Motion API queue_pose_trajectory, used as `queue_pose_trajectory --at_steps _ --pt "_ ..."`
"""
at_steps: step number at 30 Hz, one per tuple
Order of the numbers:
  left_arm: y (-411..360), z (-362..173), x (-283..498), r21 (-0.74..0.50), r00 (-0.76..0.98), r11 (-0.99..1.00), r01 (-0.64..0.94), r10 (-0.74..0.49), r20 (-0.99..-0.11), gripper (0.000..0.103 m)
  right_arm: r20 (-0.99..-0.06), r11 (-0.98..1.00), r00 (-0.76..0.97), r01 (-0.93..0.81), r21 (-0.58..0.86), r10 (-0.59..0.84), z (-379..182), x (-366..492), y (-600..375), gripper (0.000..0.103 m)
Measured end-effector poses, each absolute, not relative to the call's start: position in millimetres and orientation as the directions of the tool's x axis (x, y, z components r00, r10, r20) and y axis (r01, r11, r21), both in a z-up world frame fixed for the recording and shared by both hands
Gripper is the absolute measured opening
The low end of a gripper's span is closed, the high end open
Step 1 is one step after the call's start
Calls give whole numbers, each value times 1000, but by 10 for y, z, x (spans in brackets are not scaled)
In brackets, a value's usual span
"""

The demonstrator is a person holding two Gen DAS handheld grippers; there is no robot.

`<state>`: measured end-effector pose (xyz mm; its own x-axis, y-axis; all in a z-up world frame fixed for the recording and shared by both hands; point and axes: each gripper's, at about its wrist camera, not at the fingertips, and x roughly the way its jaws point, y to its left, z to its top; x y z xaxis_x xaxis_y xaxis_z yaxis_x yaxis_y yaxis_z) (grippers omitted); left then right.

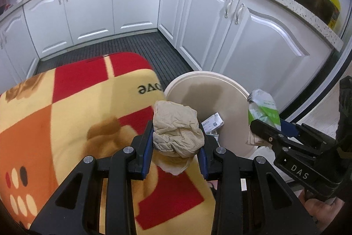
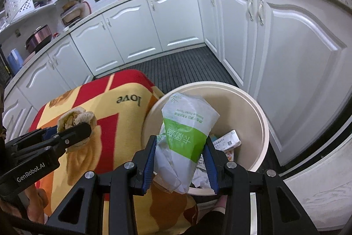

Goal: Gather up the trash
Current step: 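Carry the beige cloth and tissue pack over the bin and open both tools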

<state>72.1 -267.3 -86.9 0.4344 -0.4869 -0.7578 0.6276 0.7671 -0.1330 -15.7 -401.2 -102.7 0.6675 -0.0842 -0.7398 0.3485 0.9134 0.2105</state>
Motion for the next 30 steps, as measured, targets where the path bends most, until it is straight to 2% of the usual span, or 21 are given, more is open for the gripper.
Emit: queue_pose_trajectory --at_steps 15,24,27,30 --pt "-3174 -983 812 -74 435 743 665 -466 -771 32 -772 882 629 410 232 -89 -1264 -144 -4351 39" --pt "-3331 -1144 944 -103 399 742 663 -466 -790 33 -790 874 606 427 231 -87 -1386 -58 -4467 40" --pt "-3348 -1196 995 -130 379 743 657 -475 -794 35 -791 872 605 430 234 -86 -1416 -18 -4495 40" --pt "-3348 -1241 1030 -160 361 738 656 -492 -792 45 -789 869 608 433 238 -87 -1442 19 -4518 41"
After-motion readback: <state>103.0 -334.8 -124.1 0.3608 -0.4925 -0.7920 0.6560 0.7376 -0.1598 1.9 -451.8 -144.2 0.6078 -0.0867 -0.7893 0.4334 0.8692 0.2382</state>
